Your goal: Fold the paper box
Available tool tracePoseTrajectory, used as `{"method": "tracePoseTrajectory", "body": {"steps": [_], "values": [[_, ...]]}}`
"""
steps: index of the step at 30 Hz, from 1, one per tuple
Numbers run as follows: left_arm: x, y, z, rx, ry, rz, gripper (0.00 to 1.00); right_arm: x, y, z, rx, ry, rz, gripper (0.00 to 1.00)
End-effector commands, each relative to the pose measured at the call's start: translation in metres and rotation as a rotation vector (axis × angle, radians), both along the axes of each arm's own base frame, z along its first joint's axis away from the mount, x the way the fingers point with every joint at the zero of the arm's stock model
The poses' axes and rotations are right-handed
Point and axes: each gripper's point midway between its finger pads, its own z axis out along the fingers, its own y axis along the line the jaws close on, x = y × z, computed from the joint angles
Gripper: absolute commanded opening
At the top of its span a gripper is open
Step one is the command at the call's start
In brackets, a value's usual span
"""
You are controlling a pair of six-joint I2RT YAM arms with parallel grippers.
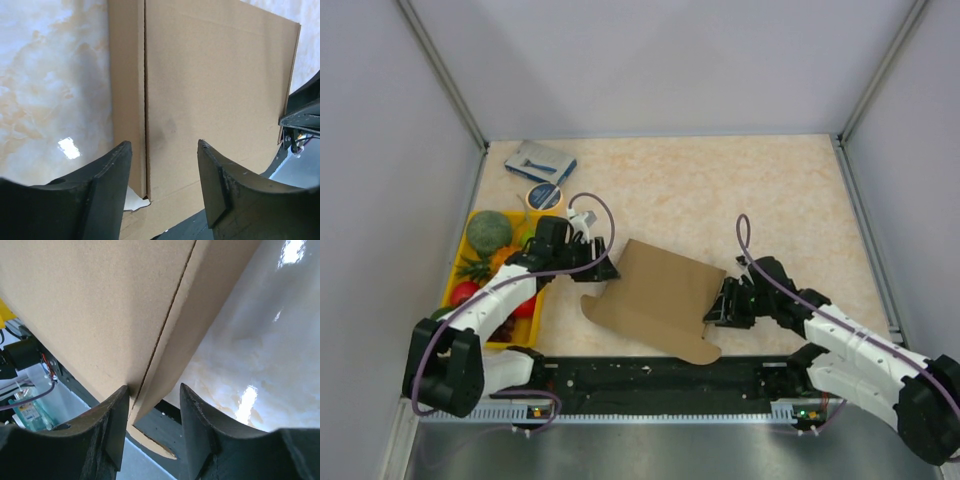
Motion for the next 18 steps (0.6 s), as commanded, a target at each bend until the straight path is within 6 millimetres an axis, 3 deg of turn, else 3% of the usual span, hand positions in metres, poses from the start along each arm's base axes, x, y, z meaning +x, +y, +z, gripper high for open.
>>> {"method": "tracePoseTrajectory", "body": {"steps": [1, 8, 14, 18], "values": [[0.006, 0.004, 0.005, -0.006, 0.003, -0.013, 0.58, 0.012, -0.011, -0.010, -0.039, -0.046, -0.005, 0.44], [-0.008, 0.001, -0.026, -0.045, 0.088, -0.003, 0.51, 0.026, -0.020, -0.008, -0.037, -0.047, -0.021, 0.43], [-0.021, 0.005, -0.056, -0.004, 0.134, 0.038, 0.27, 0.036, -0.021, -0.012, -0.066, -0.051, -0.026, 0.43], [-0.018, 0.008, -0.049, 0.004, 0.104, 0.063, 0.22, 0.050, -0.020, -0.008, -0.101, -0.068, -0.015, 0.40]]}}
